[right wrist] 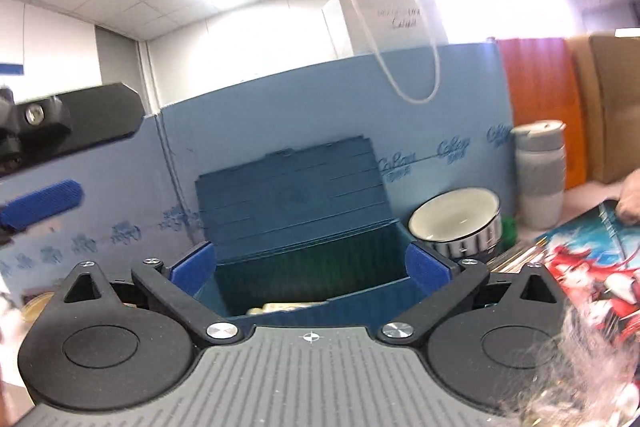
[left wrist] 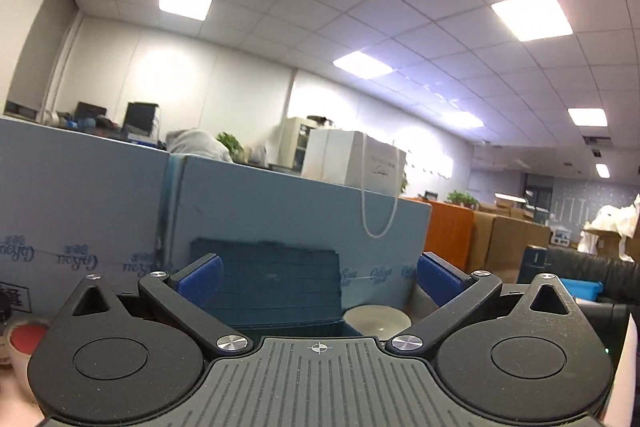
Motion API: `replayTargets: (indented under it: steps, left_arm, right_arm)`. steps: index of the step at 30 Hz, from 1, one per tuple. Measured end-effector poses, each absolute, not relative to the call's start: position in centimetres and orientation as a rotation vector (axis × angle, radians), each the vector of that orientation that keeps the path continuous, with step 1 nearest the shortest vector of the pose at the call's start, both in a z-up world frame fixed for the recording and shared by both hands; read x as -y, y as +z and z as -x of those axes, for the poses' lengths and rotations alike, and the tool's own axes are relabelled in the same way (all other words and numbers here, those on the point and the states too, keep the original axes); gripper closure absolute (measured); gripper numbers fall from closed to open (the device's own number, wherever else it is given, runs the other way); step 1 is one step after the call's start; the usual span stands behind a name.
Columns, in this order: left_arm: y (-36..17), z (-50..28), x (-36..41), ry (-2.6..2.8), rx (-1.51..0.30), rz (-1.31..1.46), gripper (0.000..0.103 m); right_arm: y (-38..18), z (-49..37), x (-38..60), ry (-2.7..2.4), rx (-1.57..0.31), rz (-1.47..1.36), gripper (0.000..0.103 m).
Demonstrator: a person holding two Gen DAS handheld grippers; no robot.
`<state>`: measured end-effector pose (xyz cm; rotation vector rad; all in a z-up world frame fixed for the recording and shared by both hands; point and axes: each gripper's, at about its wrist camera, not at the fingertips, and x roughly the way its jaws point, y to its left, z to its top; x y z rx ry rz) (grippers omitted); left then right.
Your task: Organize rigid objects
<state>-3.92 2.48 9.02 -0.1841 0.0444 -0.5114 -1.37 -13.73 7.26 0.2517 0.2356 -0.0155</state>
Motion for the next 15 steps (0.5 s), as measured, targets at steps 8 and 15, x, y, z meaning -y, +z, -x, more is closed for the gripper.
replayTargets:
  steps: [8, 15]
  left_arm:
    - [4.4, 4.1, -3.6, -0.381, 0.095, 0.084, 0.0]
    - [1.5, 2.6, -4.8, -0.276, 0.188, 0.161, 0.0]
  right_arm:
    - [4.9, 1.6, 13.1, -0.129, -0.168, -0.192, 0.0]
    - [3.5, 2.0, 12.4, -0.219, -0.028, -0.125, 0.0]
